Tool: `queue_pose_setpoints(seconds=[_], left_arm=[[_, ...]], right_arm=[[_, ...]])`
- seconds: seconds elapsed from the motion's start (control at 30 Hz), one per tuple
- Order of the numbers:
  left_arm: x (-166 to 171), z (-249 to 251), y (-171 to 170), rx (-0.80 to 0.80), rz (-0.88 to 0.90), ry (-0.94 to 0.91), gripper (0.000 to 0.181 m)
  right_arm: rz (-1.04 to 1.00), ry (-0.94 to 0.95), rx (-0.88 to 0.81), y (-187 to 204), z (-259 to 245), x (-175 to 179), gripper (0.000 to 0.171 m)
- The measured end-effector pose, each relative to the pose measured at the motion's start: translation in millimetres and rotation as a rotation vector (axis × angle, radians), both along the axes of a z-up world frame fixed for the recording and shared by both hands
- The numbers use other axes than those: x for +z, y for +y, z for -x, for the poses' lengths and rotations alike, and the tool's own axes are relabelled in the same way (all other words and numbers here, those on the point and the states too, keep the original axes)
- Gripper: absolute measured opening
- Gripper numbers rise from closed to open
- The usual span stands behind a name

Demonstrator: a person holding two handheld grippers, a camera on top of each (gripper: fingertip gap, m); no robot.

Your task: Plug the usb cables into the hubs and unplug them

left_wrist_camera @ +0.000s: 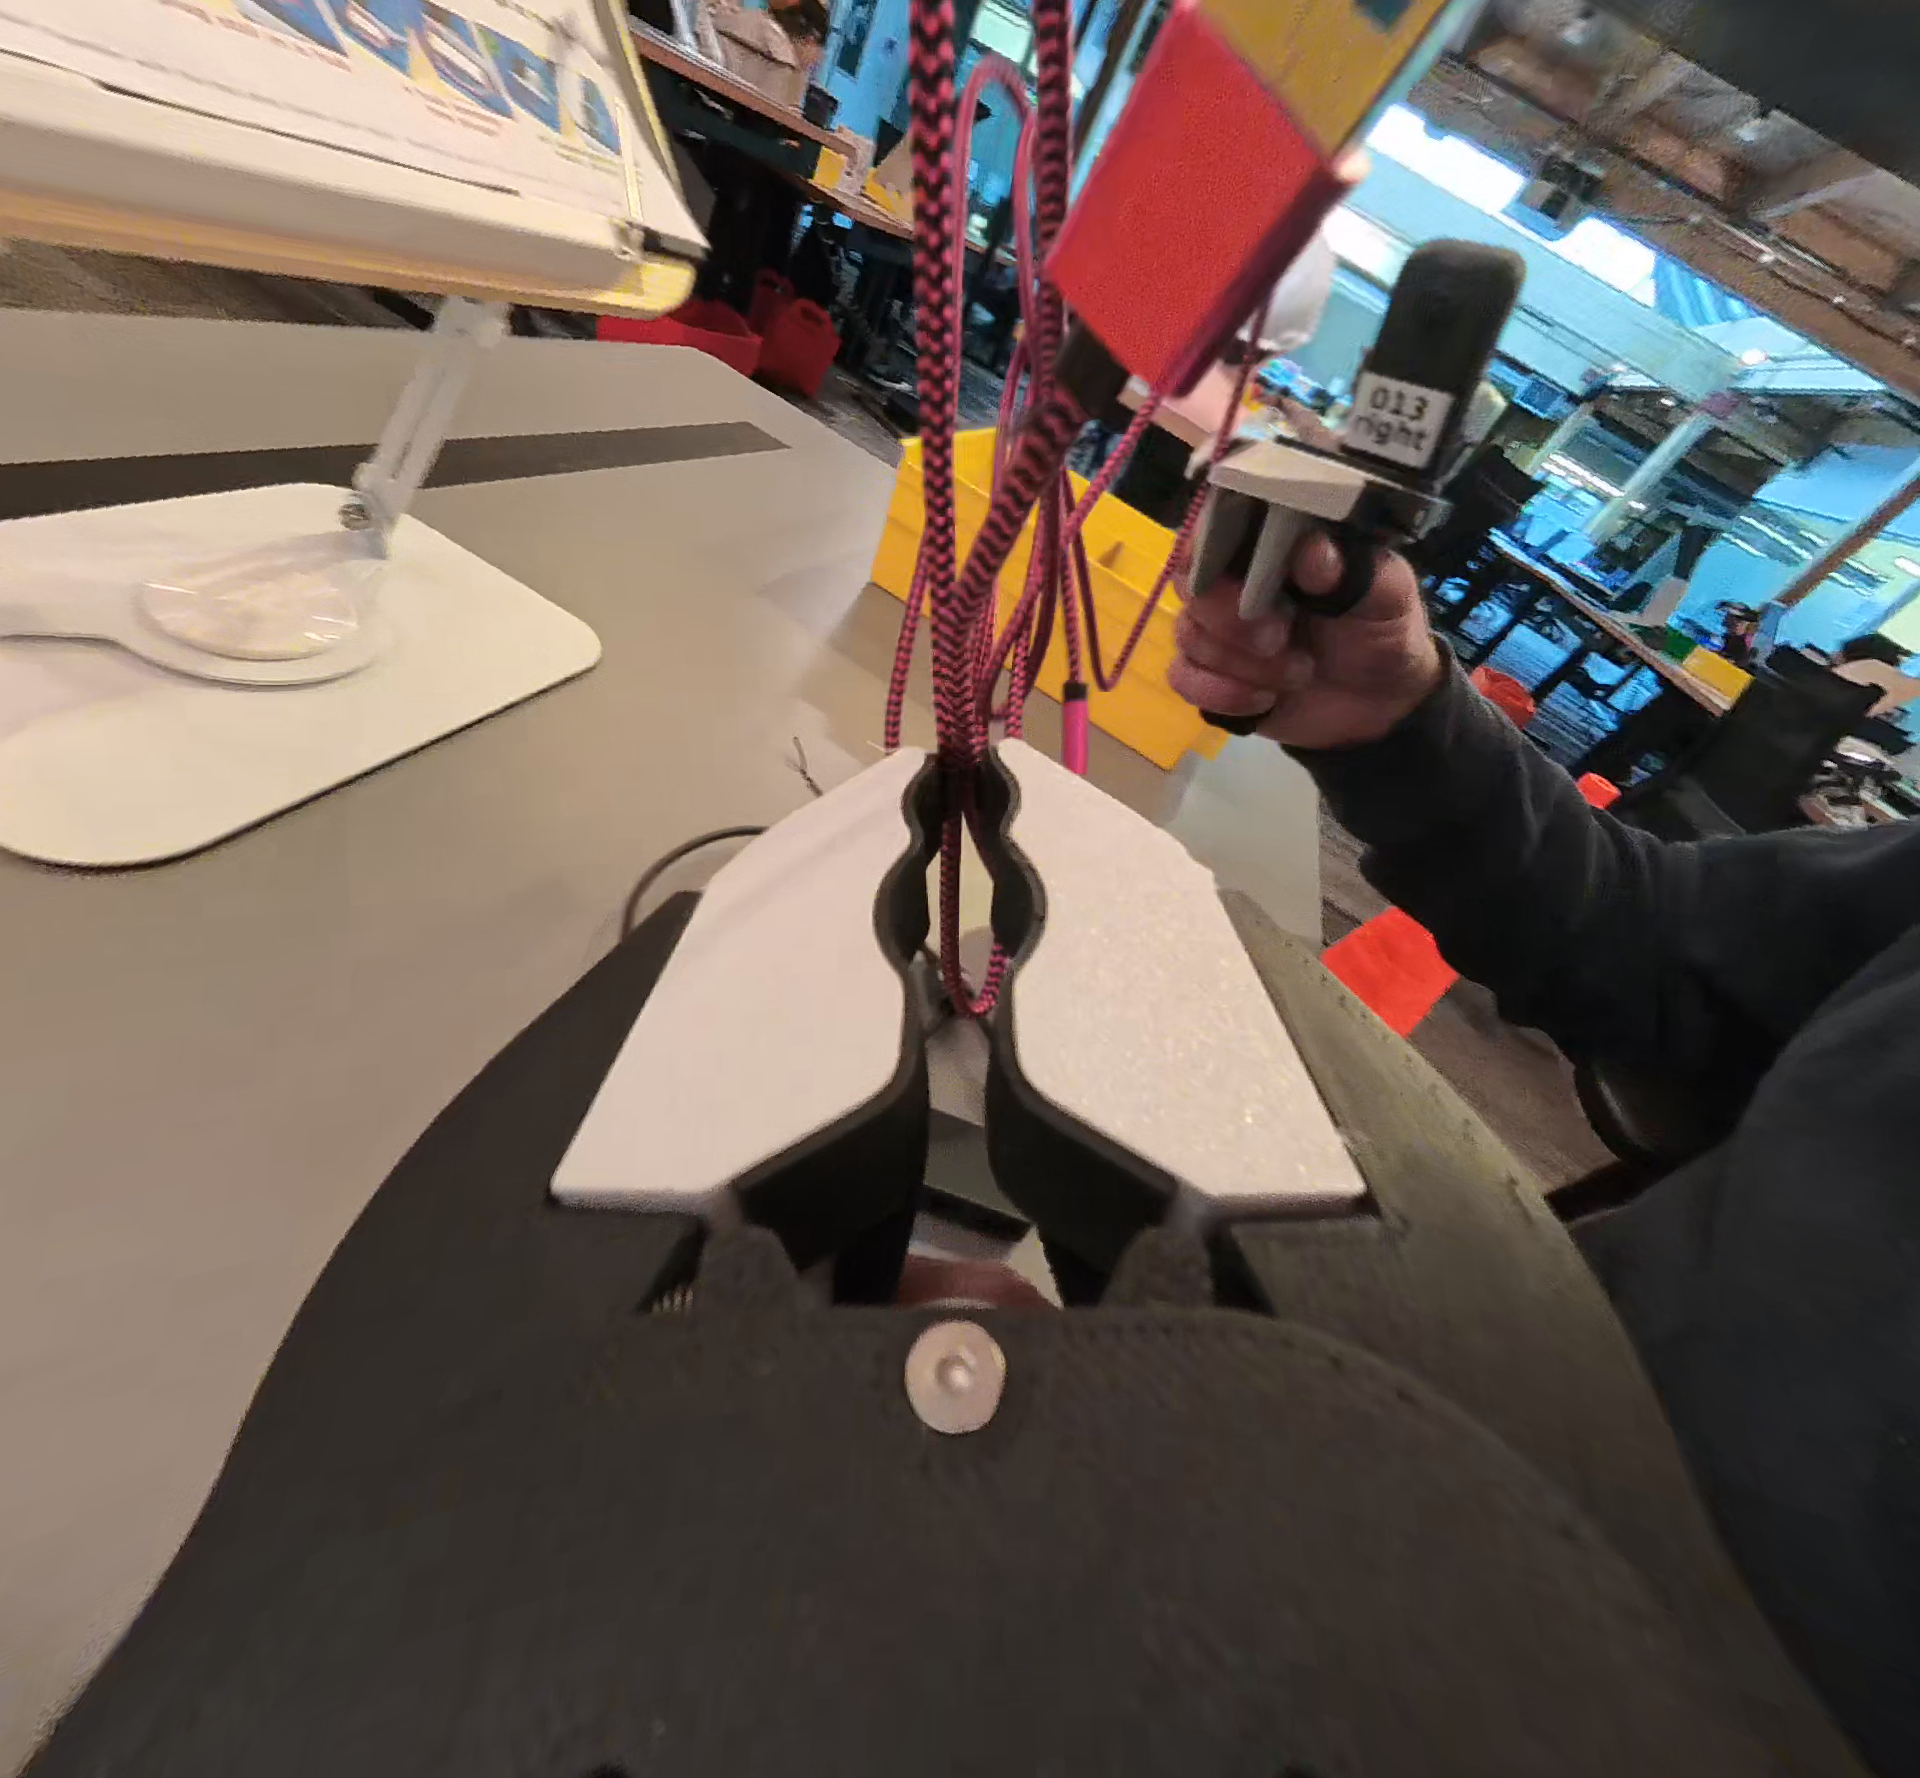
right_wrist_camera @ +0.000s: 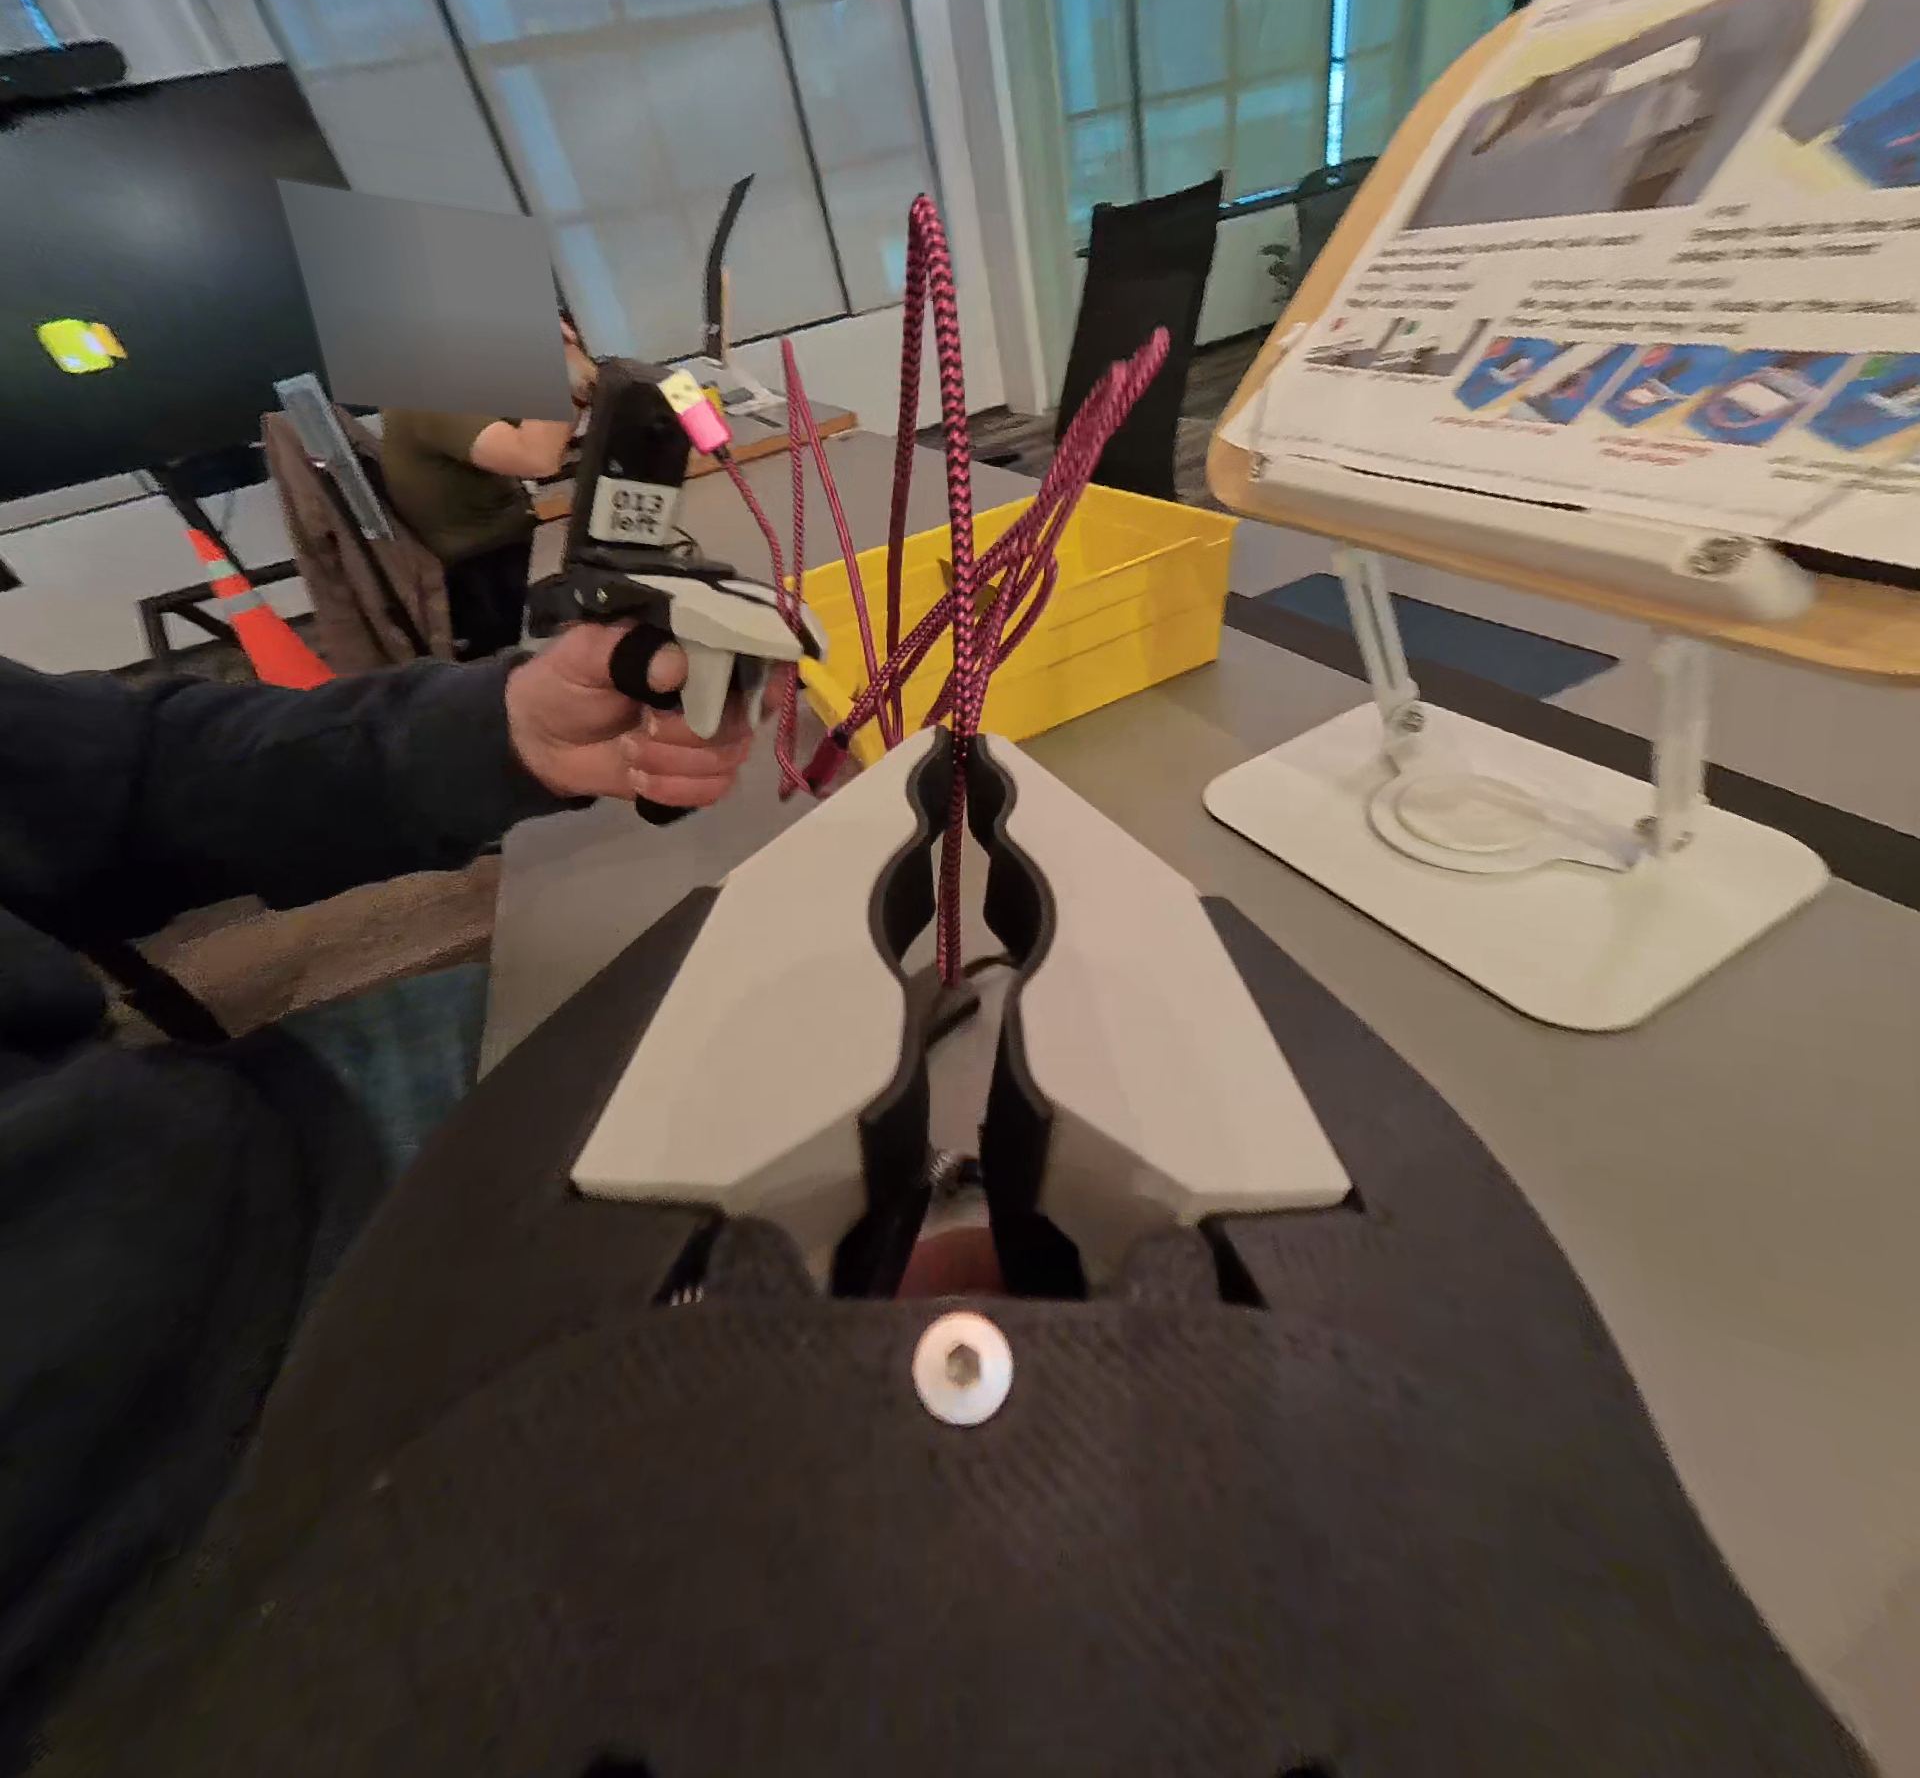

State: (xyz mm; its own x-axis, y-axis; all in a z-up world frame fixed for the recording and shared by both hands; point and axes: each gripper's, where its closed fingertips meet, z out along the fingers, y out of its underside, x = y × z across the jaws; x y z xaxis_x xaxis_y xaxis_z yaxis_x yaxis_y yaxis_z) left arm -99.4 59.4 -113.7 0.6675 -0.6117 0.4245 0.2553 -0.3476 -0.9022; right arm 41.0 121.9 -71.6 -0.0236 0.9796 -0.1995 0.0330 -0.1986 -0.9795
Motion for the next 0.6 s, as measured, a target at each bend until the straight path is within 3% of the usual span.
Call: queue_pose_setpoints(seconds=[0.23, 0.6], left_arm=[[14, 28, 0, 0.088, 0.008, 0.097, 0.006], [79, 109, -21, 0.273, -0.039, 0.237, 0.006]], right_arm=[[-0.06, -0.105, -0.177, 26, -34, -19, 0.0], [-0.059, -0.401, -0.267, 25, -40, -108, 0.0]])
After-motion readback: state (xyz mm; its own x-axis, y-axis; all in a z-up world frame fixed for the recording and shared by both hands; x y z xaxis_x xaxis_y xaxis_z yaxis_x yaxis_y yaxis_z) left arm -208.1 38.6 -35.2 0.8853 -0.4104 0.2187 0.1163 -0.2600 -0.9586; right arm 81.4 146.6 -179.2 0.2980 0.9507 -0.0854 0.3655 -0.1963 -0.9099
